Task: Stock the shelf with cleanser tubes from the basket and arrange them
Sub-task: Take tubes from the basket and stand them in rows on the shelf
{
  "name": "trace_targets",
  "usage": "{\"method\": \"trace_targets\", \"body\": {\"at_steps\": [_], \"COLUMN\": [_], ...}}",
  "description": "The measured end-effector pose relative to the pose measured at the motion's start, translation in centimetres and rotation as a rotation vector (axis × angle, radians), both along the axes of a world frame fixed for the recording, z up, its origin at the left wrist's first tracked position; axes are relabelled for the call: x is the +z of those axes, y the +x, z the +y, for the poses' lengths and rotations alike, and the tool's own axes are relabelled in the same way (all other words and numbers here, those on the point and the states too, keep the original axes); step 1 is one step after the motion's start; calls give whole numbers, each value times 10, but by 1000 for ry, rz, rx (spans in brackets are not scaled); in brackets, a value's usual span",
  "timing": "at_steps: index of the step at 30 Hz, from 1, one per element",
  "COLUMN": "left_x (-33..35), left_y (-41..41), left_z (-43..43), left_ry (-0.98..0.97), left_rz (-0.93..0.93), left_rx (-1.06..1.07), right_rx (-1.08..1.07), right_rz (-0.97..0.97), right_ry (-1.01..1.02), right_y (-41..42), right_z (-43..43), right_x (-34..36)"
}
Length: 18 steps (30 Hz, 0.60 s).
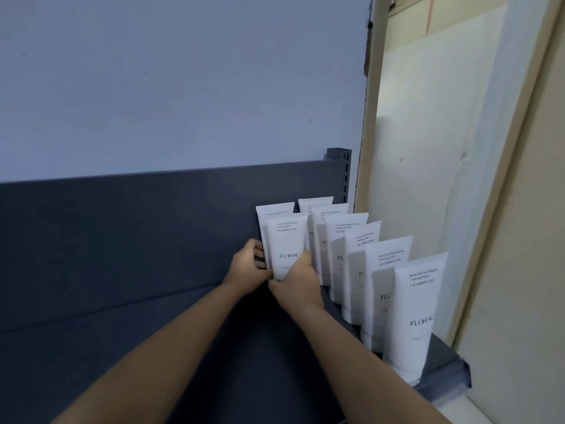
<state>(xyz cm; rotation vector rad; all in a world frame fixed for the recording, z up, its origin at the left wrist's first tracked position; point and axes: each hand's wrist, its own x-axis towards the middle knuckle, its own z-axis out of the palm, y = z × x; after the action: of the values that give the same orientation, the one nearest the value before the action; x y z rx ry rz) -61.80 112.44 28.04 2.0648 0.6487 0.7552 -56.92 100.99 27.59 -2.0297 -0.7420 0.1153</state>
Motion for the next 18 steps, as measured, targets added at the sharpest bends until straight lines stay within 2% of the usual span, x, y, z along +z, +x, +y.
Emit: {"method": "trace_targets", "body": {"at_steps": [8,12,18], "left_x": [-4,-5,5], "left_y": [0,-3,-32], "left_z": [-2,-2,-6], "left_ry": [35,43,125], "left_rz": [13,49,97], "left_rx": [13,42,108], "right_rx": [51,58,22], "right_rz": [66,170,213], "right_ry": [45,65,67], "right_y": [-2,1,-15], "right_z": [0,5,-11], "right_x": [-4,-7,-3]}}
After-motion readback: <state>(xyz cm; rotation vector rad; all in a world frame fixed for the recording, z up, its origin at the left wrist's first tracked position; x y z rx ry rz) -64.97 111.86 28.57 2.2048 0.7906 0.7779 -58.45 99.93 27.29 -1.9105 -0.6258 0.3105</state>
